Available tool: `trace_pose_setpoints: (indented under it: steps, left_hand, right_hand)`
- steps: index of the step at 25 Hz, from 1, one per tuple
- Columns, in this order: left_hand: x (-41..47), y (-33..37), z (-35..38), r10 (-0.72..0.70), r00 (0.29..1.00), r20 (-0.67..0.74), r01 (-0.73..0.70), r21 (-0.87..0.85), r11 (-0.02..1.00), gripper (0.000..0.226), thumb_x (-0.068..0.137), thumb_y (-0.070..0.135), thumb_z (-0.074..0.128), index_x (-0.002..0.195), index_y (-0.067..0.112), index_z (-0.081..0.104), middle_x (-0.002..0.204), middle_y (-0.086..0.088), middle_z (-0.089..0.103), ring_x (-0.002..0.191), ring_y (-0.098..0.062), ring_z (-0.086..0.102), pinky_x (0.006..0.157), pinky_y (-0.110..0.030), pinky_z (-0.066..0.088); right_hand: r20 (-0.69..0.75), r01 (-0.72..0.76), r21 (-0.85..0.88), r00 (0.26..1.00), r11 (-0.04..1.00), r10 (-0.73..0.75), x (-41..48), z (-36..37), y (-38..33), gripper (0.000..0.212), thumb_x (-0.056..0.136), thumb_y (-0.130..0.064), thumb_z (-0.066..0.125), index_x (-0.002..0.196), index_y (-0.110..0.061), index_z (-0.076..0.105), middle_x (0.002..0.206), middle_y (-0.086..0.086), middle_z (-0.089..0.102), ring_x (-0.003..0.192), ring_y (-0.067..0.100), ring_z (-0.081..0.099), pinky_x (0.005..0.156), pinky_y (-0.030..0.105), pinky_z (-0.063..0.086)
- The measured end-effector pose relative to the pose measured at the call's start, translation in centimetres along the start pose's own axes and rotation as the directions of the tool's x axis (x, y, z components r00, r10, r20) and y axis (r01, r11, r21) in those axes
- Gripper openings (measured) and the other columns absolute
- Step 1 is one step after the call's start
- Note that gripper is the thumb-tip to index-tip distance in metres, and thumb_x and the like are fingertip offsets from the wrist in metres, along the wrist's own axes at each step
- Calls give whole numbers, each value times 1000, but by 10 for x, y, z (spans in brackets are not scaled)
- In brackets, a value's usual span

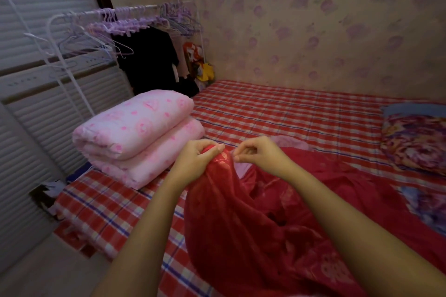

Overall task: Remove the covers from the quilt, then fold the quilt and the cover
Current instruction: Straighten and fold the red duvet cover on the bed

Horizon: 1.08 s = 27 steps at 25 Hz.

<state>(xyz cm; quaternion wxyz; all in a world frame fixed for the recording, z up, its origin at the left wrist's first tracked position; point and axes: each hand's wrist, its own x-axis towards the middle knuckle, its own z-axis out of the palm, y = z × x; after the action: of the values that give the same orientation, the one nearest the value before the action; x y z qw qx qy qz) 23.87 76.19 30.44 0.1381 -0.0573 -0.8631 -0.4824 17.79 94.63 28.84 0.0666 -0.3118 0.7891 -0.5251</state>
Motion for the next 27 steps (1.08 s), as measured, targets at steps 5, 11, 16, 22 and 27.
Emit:
trace_pose_setpoints:
  steps: [5, 11, 16, 22, 27]
  left_hand:
    - [-6, -1, -13, -67, 997, -32, 62, -130, 990, 19, 91, 16, 60, 76, 19, 71, 65, 12, 68, 64, 5, 57, 63, -11, 46]
    - [-9, 3, -17, -98, 995, -17, 91, -246, 965, 18, 92, 15, 58, 82, 12, 72, 72, 4, 70, 67, -4, 62, 63, -16, 50]
    - [-10, 11, -17, -118, 993, -6, 109, -334, 936, 19, 92, 12, 56, 81, 10, 71, 67, 2, 70, 62, -5, 63, 58, -16, 51]
    - [-10, 16, -18, -136, 991, -7, 122, -389, 913, 21, 93, 14, 55, 79, 6, 69, 64, -1, 68, 57, -7, 62, 54, -17, 50]
    - [14, -29, -30, -144, 954, -263, 115, -122, 986, 28, 90, 29, 60, 79, 5, 70, 71, -3, 65, 68, -9, 56, 62, -31, 50]
  right_hand:
    - [-9, -47, 254, 999, 966, 51, -14, 30, 20, 13, 81, -4, 69, 80, -17, 70, 72, -4, 72, 71, 2, 64, 69, 13, 49]
    - [-236, -31, 271, 967, 962, 98, -15, 63, 34, 16, 77, -4, 73, 84, -18, 68, 76, 2, 69, 69, 4, 60, 68, 16, 50]
    - [-312, 24, 100, 950, 995, 9, -18, 73, 36, 13, 78, -7, 70, 89, -13, 73, 72, -14, 66, 66, -8, 60, 66, 7, 44]
    - [-434, -15, -50, 901, 999, -8, -8, 73, 31, 14, 83, -10, 65, 93, -11, 75, 85, -3, 73, 78, 0, 62, 68, 8, 43]
    - [-240, -95, -236, 970, 967, 36, 12, -2, -6, 13, 90, -11, 53, 81, -16, 60, 65, -11, 54, 60, 0, 47, 60, 21, 37]
